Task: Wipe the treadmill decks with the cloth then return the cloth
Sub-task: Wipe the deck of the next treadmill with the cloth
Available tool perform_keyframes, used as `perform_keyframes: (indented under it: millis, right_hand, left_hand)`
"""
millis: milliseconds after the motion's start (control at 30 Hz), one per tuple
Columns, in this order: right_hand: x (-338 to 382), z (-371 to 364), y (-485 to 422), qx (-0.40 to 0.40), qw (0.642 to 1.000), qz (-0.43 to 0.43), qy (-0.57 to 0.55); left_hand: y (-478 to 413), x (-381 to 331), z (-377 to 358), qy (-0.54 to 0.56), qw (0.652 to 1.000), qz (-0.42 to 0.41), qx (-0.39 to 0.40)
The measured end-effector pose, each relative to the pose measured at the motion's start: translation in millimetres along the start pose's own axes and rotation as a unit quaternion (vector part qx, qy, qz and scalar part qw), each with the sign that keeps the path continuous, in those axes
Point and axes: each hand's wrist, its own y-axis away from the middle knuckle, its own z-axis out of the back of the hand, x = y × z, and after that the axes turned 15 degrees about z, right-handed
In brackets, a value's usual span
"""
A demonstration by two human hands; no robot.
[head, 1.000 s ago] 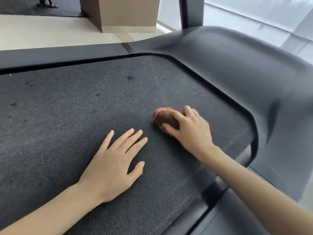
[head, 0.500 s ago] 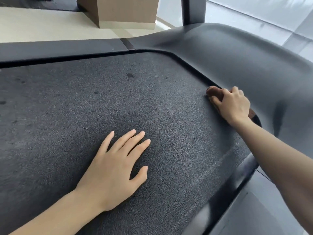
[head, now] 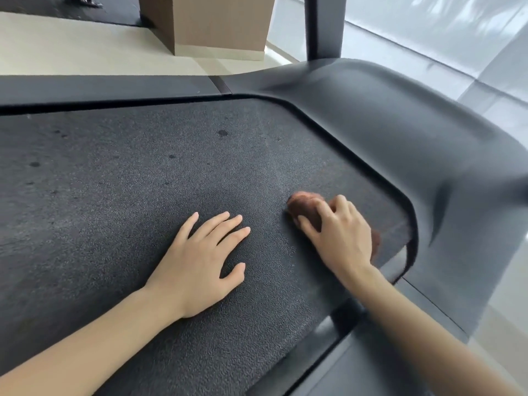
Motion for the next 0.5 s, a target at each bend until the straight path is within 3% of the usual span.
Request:
perform_keyframes:
  millis: [233,300,433,500]
  right_hand:
    - [35.8,26.1,44.5,-0.020,0.991,0.114,-0.063]
    - [20.9,27.6,39.9,0.008,0.995,0.083,-0.062]
    - [2.8,17.5,4.5,0.065,0.994,-0.064,-0.055]
    - [18.6,12.8,-12.5,0.067,0.993,-0.075,-0.065]
  left_hand:
    - [3.4,3.5,-2.0,-0.009,1.000,0.005,-0.005]
    - [10.7,8.1,-5.2,0.008,1.000,0.002,-0.002]
    - [42.5,17.6,-0.4,0.006,1.000,0.015,-0.006]
    - [62.7,23.7,4.7,0.003,1.000,0.030,-0.010]
